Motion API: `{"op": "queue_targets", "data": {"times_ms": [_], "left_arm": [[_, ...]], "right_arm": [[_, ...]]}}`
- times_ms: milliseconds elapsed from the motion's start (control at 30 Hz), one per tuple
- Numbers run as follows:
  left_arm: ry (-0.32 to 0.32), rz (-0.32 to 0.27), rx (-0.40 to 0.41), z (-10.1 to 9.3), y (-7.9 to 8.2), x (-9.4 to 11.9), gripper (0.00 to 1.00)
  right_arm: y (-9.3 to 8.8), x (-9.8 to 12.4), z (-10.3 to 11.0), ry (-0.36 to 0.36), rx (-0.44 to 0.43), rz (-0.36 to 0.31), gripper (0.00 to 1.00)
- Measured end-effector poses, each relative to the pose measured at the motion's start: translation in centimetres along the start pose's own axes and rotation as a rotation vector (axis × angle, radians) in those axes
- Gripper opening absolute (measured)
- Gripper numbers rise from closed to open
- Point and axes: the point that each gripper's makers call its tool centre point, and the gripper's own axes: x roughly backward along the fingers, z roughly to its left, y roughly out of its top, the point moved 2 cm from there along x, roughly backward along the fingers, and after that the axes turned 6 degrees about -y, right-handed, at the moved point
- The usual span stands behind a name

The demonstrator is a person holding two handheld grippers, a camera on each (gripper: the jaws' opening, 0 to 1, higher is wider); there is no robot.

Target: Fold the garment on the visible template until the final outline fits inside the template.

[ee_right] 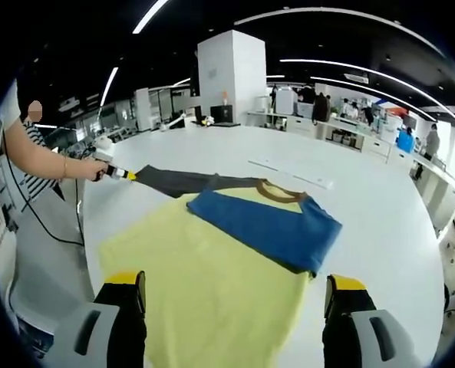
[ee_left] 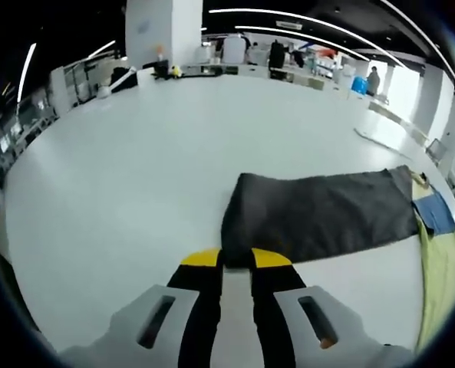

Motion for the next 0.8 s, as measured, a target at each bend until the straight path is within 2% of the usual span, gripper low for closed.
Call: {"op": "queue_targets", "data": {"times_ms": [200, 300, 567, 800], "left_arm": [[0.005, 0.024, -0.023, -0.2, 0.1, -0.1, 0.07], [0.010, 0.012, -0.021, -0.4, 0.4, 0.2, 0.02], [0.004, 0.010, -0.006, -0.7, 0.3, 0.5, 0.01], [0.000, 0.004, -0.025, -1.3, 1.0, 0.8, 0.00]], "right_arm": [[0.1, 0.2, -0.1, -0.007, -0.013, -0.016, 0.98], [0.0, 0.2, -0.4, -0.008, -0.011, -0.014, 0.98], [0.0, 0.2, -0.4, -0.007, -0.012, -0.023, 0.98], [0.0, 0.1, 0.2, 0.009, -0.012, -0.027, 0.99]]}}
